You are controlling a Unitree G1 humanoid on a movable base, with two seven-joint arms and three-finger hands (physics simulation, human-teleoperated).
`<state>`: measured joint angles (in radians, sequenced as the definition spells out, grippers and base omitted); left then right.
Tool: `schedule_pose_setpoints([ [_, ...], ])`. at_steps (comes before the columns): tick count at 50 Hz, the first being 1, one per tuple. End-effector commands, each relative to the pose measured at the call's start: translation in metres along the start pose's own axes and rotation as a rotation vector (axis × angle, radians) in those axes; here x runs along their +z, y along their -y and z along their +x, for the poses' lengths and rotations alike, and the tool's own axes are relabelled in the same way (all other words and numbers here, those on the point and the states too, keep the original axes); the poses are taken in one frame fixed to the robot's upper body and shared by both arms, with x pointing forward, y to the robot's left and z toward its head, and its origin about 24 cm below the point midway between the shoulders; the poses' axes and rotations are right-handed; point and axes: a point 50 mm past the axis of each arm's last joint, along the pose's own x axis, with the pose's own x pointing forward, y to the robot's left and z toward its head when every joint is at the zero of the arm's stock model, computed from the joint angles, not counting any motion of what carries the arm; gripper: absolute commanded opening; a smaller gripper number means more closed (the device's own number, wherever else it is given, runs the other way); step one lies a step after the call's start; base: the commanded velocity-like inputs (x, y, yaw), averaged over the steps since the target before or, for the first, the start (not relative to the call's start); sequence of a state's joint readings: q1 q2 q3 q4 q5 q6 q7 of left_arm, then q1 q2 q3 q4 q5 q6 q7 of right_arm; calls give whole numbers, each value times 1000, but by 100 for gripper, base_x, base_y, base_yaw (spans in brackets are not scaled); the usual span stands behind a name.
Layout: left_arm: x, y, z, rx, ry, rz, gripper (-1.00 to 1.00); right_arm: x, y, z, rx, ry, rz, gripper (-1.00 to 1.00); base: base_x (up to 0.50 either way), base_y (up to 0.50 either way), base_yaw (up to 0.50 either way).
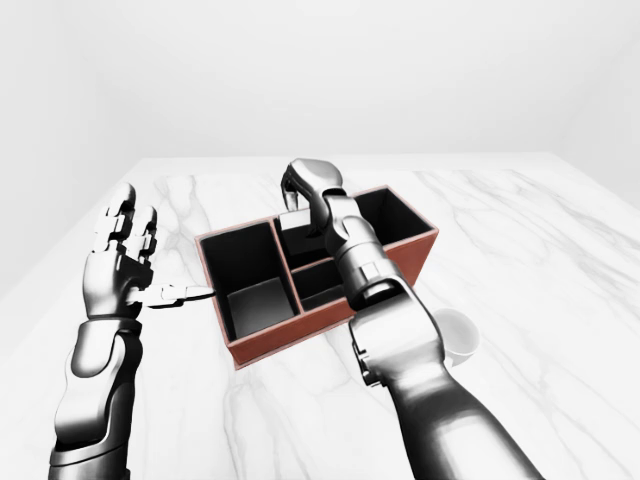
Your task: Pick up the book and place it in the front compartment of the caddy.
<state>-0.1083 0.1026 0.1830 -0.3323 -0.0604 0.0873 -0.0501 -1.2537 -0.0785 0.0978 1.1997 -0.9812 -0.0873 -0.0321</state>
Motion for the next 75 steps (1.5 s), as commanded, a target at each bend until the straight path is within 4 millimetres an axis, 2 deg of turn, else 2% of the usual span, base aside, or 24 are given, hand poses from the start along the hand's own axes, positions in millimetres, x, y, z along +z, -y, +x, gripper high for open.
schedule_pose_setpoints([
  [1, -1, 0, 0, 1, -2, 0, 95, 2, 6, 1, -51, 3, -2, -100, 0, 0, 0],
  [49, 0, 0, 0, 0, 0, 0, 95, -2, -3, -1, -90, -13, -2, -100, 0, 0, 0],
  [75, -2, 0, 0, 1, -9, 0, 95, 2, -3, -1, -117, -1, -9, -100, 0, 0, 0],
])
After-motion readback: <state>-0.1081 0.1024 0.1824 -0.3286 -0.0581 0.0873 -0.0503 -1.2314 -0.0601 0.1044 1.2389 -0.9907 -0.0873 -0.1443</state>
